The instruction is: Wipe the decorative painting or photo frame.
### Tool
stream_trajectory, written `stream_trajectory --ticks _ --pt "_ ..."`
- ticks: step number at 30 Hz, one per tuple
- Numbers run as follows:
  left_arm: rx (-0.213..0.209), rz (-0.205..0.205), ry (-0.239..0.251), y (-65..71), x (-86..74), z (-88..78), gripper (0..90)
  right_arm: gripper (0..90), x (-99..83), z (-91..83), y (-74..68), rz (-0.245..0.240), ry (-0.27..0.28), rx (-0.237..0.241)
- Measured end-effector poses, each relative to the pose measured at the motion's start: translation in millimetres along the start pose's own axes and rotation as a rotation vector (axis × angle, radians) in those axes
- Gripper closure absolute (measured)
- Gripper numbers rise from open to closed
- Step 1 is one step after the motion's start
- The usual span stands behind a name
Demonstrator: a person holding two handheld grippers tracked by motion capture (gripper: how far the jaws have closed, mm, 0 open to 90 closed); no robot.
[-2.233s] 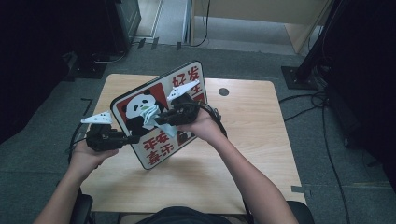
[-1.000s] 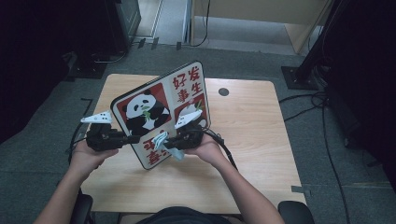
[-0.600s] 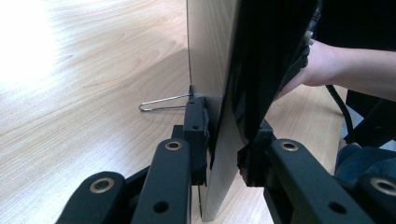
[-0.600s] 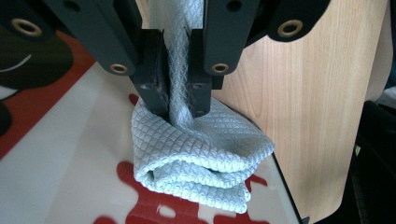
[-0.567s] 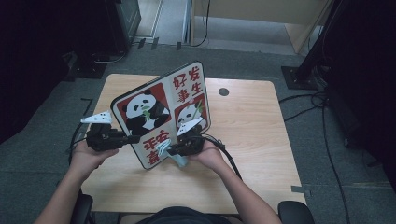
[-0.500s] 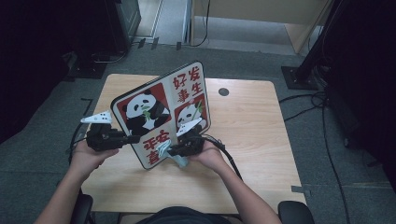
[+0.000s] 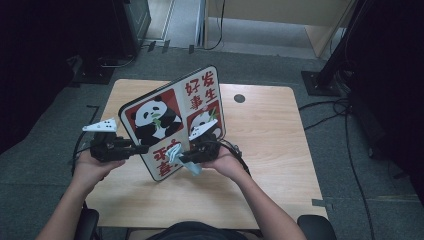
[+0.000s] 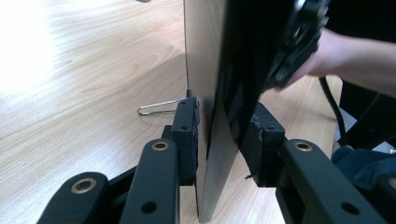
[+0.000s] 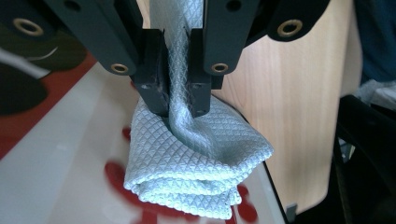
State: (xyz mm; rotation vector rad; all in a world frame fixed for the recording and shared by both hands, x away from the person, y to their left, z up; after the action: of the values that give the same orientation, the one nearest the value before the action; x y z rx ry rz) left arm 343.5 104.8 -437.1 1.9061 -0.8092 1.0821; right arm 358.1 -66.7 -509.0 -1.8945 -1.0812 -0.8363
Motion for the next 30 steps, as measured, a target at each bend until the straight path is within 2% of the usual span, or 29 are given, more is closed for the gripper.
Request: stream_trajectory --ticks 4,7,14,16,17,18,22,26,30 --pt "0.009 0.004 0.007 -0.2 1.6 -5.9 67.8 80.9 19.2 -7.4 -3.8 0.001 0.012 0.001" --pt "0.016 -0.003 0.007 -1.5 0.7 -9.8 67.6 80.9 37.4 -13.0 -7.8 0.030 0.025 -0.005" --pt "0.032 -0.011 0.018 -3.1 0.2 -22.3 67.7 80.8 80.6 -21.5 -17.2 -0.033 0.051 0.001" --pt "0.011 -0.015 0.026 -1.1 0.2 -26.2 69.0 80.8 91.8 -22.6 -20.3 -0.047 0.054 0.005" --pt "0.011 -0.015 0.026 -1.1 0.2 -26.2 69.3 80.8 91.8 -22.6 -20.3 -0.047 0.054 0.005" --pt "0.021 -0.005 0.022 -1.3 -0.2 -30.1 70.1 80.8 105.0 -23.6 -24.0 -0.069 0.054 0.004" --pt "0.023 -0.004 0.033 -1.3 1.2 -37.7 70.9 80.7 126.7 -25.7 -31.9 -0.099 0.066 0.009" --pt "0.036 -0.011 0.043 -5.5 1.3 -43.6 71.9 80.7 147.8 -30.2 -38.4 -0.133 0.082 0.010" --pt "0.042 -0.014 0.032 -12.3 -2.6 -41.8 73.0 80.7 166.9 -35.6 -44.7 -0.142 0.099 0.013"
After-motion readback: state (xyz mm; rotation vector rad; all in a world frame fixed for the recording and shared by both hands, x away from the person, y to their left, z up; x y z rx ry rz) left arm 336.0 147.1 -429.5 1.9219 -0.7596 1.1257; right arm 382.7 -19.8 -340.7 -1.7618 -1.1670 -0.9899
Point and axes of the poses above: each handheld gripper's, and its own axes: z roughly forward along the jaws, x roughly out of its top, y roughly to its right, the point moved 9 cm from there along z, roughly forward along the jaws, and after that the axes turned 13 degrees about y, right-handed, at the moved point
